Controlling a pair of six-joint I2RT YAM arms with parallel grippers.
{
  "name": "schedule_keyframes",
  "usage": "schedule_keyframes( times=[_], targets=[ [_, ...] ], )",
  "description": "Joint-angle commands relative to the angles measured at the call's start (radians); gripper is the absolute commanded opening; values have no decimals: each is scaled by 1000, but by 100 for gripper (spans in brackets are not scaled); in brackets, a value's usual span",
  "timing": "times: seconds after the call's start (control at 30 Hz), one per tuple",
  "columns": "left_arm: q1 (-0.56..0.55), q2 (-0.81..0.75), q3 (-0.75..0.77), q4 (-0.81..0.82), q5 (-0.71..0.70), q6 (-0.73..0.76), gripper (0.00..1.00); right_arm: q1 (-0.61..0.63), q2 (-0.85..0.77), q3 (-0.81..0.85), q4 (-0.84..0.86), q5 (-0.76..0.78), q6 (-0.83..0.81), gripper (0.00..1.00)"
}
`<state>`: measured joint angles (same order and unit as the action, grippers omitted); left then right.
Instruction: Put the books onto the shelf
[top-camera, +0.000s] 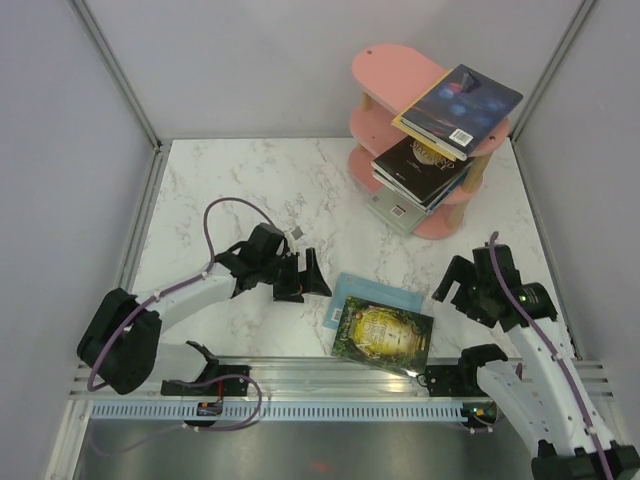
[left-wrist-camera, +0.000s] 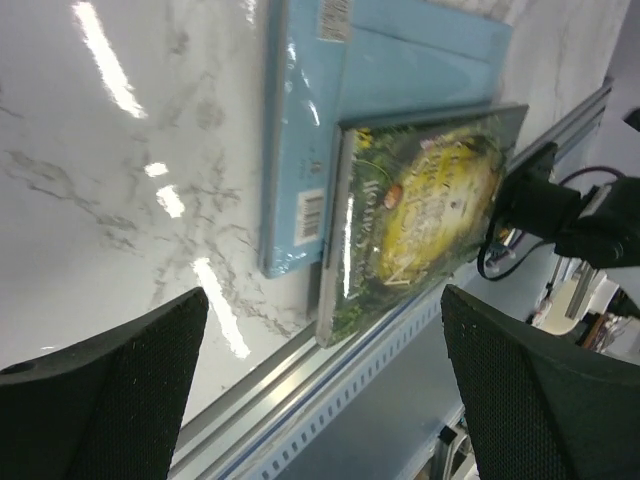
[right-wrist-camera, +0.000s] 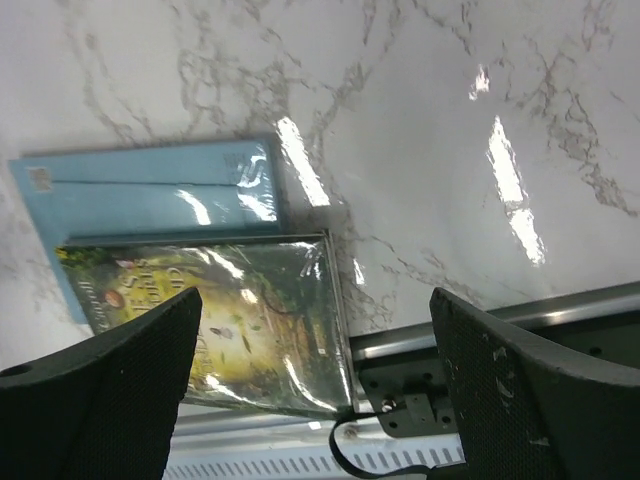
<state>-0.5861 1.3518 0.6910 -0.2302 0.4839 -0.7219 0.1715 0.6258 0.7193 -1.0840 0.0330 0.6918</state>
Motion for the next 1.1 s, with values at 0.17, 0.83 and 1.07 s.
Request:
schedule_keyframes(
  times=[0.17,0.83,1.07],
  targets=[
    [-181,-135,-27,-8,27,-62,100,-4,279,-17,64,-111,-20,98],
    [-290,27,-154,213,-19,-246,100,71,477,-314,312,-399,109,98],
    [-290,38,-136,226,-11,-251,100,174,554,-325,513,-443,268,97]
  ],
)
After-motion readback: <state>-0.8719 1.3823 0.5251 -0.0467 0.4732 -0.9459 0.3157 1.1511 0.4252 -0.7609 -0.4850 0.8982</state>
